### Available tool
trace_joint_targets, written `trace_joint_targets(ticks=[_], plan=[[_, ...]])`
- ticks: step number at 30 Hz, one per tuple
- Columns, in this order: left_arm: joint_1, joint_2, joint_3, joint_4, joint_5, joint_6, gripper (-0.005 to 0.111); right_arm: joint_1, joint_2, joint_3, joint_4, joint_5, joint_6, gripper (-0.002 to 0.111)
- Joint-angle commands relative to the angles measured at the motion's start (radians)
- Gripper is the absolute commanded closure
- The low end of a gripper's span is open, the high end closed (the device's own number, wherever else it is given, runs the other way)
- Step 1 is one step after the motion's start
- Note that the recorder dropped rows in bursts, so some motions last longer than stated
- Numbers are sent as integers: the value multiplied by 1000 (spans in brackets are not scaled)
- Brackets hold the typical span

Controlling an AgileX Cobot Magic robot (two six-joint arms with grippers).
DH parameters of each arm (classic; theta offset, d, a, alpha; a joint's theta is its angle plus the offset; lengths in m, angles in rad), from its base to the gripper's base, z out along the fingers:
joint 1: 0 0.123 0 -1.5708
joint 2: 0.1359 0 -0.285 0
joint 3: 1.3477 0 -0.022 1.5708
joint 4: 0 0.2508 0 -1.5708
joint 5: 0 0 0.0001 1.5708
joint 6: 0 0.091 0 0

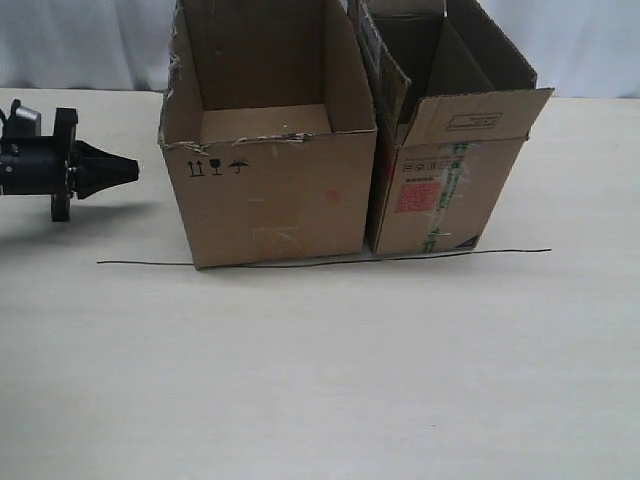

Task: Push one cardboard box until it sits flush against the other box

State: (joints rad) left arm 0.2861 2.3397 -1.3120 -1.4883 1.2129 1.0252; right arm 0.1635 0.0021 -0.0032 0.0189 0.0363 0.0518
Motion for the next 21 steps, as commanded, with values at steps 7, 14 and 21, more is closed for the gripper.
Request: trace_joint_targets(ticks=[7, 14, 21], plan=[[177, -289, 7, 207, 8, 24, 107, 2, -2, 3, -8, -9, -2, 103], [226, -697, 248, 137, -217, 163, 107, 2, -2, 3, -8, -9, -2, 103], [222, -1120, 589, -143, -425, 340, 107, 2, -2, 3, -8, -9, -2, 103]])
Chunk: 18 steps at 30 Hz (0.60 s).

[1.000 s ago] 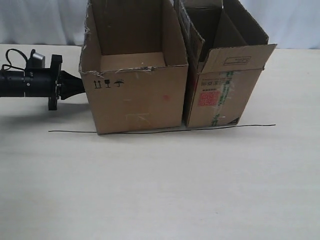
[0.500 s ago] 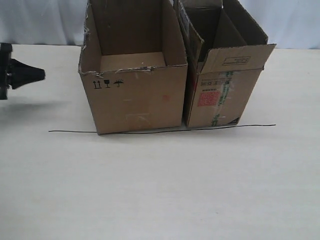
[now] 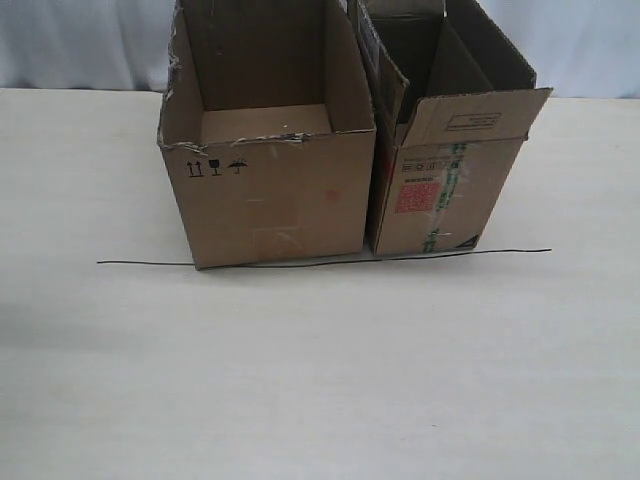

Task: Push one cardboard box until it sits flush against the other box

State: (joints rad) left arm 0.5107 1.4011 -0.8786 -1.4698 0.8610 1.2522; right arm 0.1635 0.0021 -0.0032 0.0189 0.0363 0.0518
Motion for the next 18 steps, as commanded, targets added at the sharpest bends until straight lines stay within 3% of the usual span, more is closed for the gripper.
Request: trace_joint_targets(ticks=[1, 3, 11, 14, 18], plan=[[-21, -239, 197, -188, -96, 145, 107, 2, -2, 3, -8, -9, -2, 103], [-77, -348, 254, -193, -163, 178, 107, 2, -2, 3, -8, -9, -2, 103], [-481, -611, 350, -24, -342, 204, 107, 2, -2, 3, -8, -9, -2, 103], [-556, -706, 372, 22, -392, 159, 107, 2, -2, 3, -8, -9, -2, 103], [-571, -816, 458, 22, -486, 146, 107, 2, -2, 3, -8, -9, -2, 103]])
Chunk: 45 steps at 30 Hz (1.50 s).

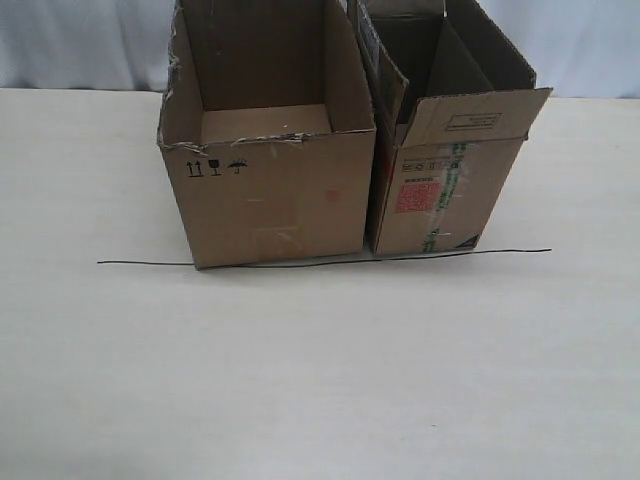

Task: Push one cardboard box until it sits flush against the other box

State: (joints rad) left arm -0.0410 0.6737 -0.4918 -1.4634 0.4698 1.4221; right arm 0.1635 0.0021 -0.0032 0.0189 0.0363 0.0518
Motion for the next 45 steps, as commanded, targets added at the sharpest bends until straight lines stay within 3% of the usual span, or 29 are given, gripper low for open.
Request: trace_joint_targets(ticks=[1, 5, 14, 45], plan=[[-18, -110, 95, 16, -120, -24, 107, 2, -2, 3, -8, -9, -2, 103], [-17, -230, 197, 46, -196, -25, 107, 2, -2, 3, -8, -9, -2, 103], [-17, -416, 200, 175, -172, -29, 107, 2, -2, 3, -8, -9, -2, 103], [-17, -421, 222, 170, -124, -43, 107, 2, -2, 3, -8, -9, -2, 103]])
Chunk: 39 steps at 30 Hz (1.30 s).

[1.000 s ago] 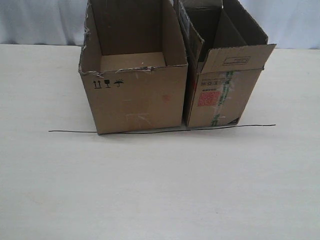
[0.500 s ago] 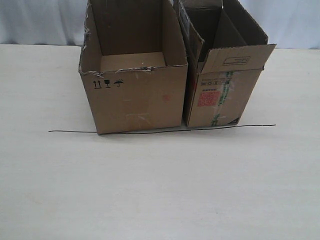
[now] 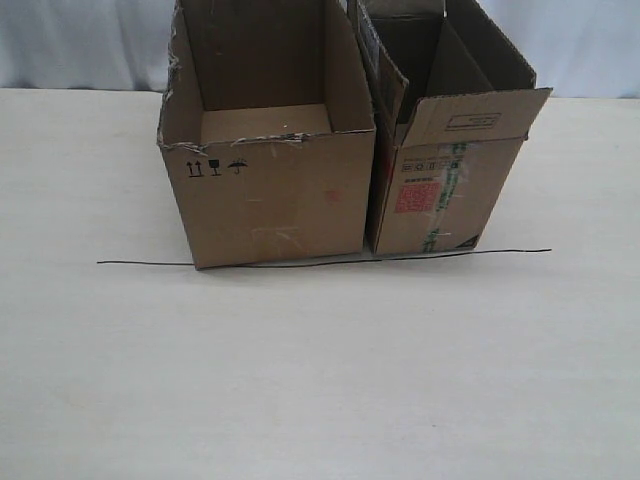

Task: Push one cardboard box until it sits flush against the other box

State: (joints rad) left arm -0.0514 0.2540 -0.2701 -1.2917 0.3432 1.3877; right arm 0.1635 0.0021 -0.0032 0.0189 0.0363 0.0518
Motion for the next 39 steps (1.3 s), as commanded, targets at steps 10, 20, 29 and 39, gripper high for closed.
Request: trace_joint_targets(ticks=[10, 20, 29, 39], plan=[[44, -112, 1, 19, -8, 6, 107, 2, -2, 3, -8, -9, -2, 103], [206, -254, 120, 68, 22, -91, 107, 2, -2, 3, -8, -9, -2, 103], [237, -254, 270, -89, -63, -87, 107, 2, -2, 3, -8, -9, -2, 103], [237, -254, 270, -108, -95, -75, 107, 2, -2, 3, -8, -9, -2, 103]])
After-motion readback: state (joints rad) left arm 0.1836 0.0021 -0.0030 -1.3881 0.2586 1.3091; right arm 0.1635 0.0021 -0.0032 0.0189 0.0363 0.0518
